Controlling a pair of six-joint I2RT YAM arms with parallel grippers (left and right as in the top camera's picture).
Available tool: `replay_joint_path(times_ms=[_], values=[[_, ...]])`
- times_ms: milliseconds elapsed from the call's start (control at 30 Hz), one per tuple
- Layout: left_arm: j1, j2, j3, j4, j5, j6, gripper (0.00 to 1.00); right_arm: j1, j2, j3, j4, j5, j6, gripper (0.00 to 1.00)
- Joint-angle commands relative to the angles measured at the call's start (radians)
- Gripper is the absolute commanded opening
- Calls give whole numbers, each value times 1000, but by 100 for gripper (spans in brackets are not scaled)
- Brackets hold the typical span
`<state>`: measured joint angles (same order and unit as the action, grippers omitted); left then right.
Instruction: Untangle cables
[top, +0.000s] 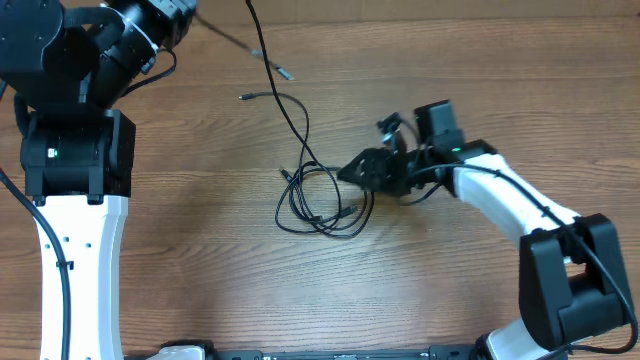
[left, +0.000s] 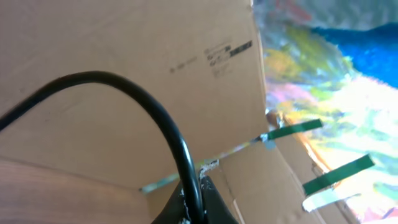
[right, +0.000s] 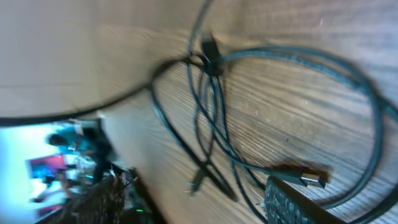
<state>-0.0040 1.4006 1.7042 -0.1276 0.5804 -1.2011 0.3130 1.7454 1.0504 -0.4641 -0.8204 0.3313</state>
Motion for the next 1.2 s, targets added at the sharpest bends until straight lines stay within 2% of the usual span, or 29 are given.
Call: replay_joint_path(times_ms=[0, 67, 233, 433, 467, 700, 867, 1000, 1167], values=[[6, -20, 29, 31, -37, -56, 4, 74, 35, -13, 7, 148, -6, 69], [7, -20, 29, 35, -38, -56, 4, 114, 58, -14, 23, 212, 45, 64], [23, -20, 29, 37, -37, -56, 4, 144, 81, -13, 63, 346, 217, 43], [106, -20, 29, 67, 11, -114, 4, 71, 81, -13, 73, 439, 287, 6], [129, -20, 29, 87, 38, -128, 4, 45, 81, -13, 65, 439, 286, 4], [286, -20, 29, 242, 214, -221, 4, -158, 81, -13, -46, 498, 236, 4], [378, -20, 29, 258, 271, -235, 4, -266, 81, -13, -131, 578, 200, 4], [417, -19, 28, 212, 323, -171, 4, -312, 81, -13, -155, 579, 187, 4], [418, -19, 28, 51, 336, 14, 4, -328, 81, -13, -151, 589, 187, 4]])
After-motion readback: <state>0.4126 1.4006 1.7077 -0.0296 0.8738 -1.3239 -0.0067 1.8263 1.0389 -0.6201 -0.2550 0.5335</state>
